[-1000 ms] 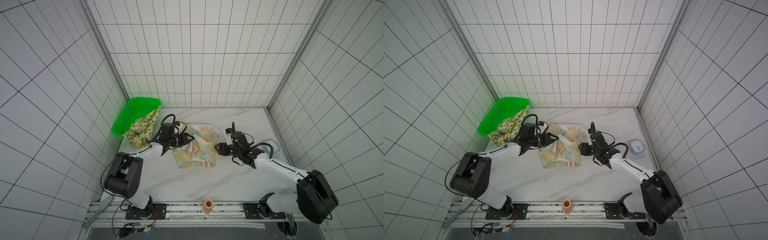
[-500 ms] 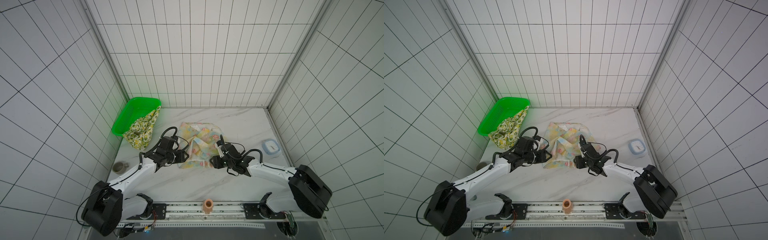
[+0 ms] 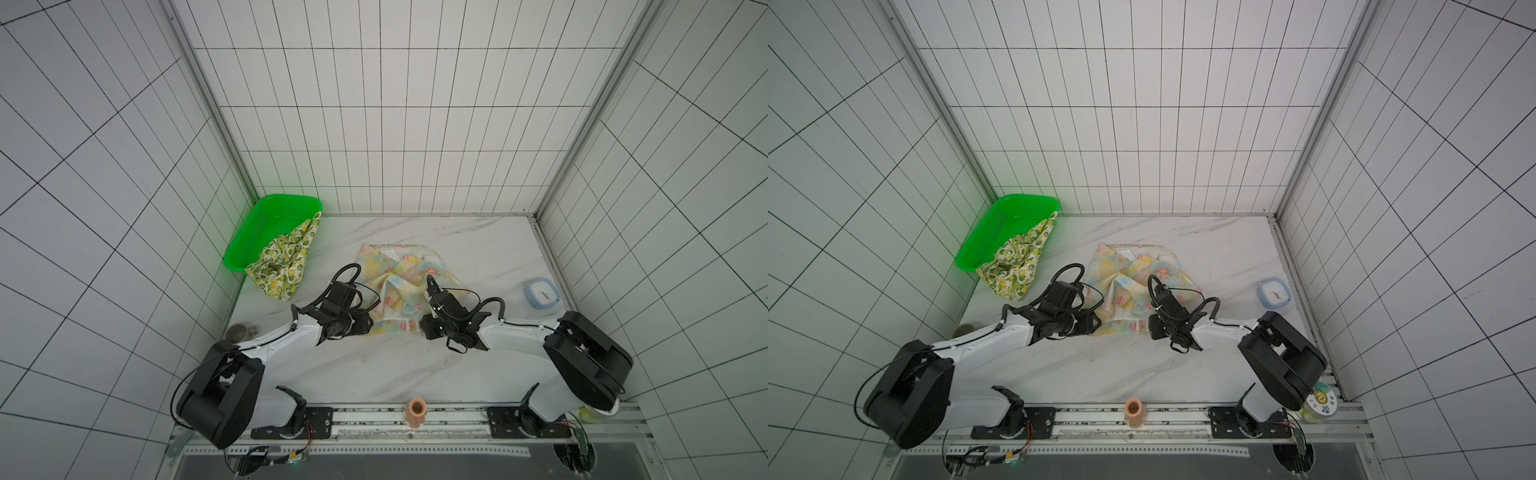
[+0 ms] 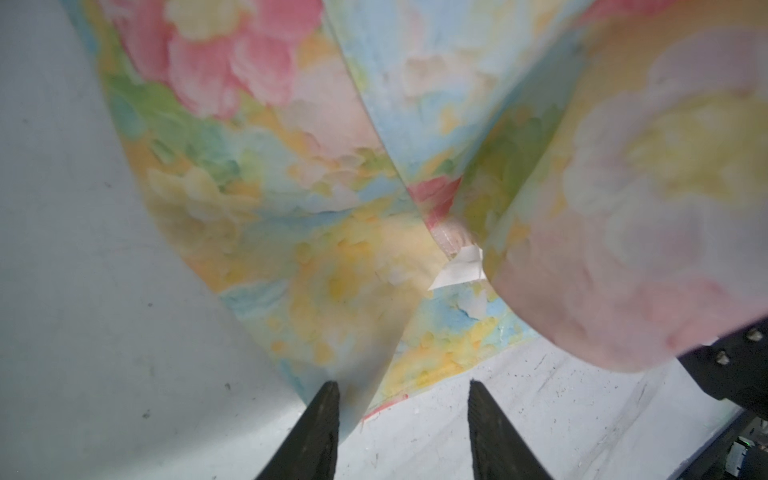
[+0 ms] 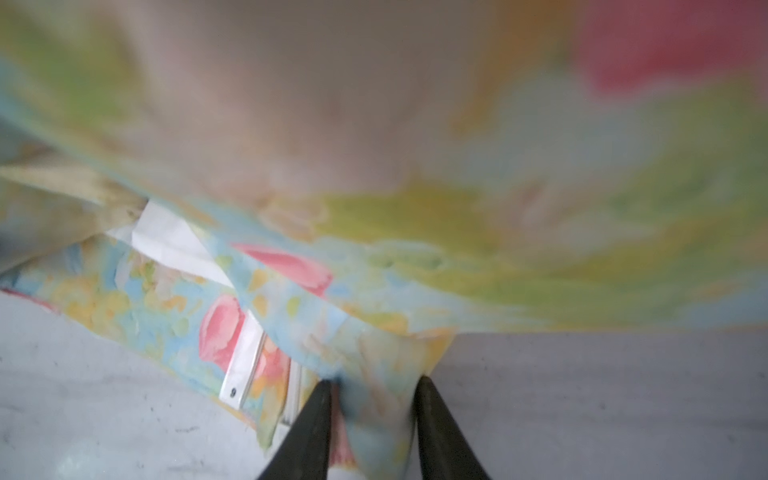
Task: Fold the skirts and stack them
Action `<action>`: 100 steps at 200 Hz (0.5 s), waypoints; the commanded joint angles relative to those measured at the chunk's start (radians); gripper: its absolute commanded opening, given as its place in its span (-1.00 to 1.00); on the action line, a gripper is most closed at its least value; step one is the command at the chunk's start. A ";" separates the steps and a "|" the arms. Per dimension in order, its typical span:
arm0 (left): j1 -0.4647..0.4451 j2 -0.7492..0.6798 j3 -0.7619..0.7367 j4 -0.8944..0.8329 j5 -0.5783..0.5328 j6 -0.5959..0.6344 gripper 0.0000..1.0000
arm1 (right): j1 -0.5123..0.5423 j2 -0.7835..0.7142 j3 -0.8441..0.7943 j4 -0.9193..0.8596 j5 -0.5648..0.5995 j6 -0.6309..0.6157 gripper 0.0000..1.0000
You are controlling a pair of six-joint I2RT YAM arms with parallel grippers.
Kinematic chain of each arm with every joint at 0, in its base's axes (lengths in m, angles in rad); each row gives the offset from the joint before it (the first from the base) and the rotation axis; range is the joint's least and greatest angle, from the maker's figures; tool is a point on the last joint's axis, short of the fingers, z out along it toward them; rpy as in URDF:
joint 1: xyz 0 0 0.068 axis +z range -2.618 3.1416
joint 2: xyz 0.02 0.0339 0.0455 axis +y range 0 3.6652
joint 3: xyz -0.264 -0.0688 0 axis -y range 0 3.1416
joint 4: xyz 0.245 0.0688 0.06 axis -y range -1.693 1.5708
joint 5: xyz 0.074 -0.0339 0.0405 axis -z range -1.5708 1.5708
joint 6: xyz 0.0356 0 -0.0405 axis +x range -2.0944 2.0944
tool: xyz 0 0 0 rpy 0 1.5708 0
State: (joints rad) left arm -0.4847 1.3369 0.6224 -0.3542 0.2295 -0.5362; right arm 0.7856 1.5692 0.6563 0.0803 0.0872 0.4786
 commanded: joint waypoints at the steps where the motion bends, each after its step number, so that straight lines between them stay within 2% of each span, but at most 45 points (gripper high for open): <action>1: -0.017 0.016 0.021 0.045 -0.038 0.019 -0.01 | 0.011 0.021 0.057 -0.087 0.061 -0.008 -0.38; 22: -0.041 0.036 0.020 0.043 -0.063 0.026 -0.01 | 0.012 0.010 0.069 -0.107 0.083 -0.013 -0.41; 37: -0.052 0.059 0.014 0.053 -0.078 0.017 -0.01 | 0.013 -0.001 0.079 -0.120 0.093 -0.020 -0.80; 50: -0.055 0.078 0.007 0.066 -0.100 0.001 -0.01 | 0.014 -0.021 0.086 -0.135 0.093 -0.026 -1.00; 100: -0.055 0.141 -0.005 0.093 -0.168 -0.026 -0.04 | 0.012 -0.211 0.042 -0.205 0.055 0.017 -1.00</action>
State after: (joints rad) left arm -0.5369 1.4345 0.6224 -0.2714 0.1287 -0.5419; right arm 0.7925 1.4452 0.6674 -0.0559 0.1490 0.4656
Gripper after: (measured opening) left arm 0.481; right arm 0.047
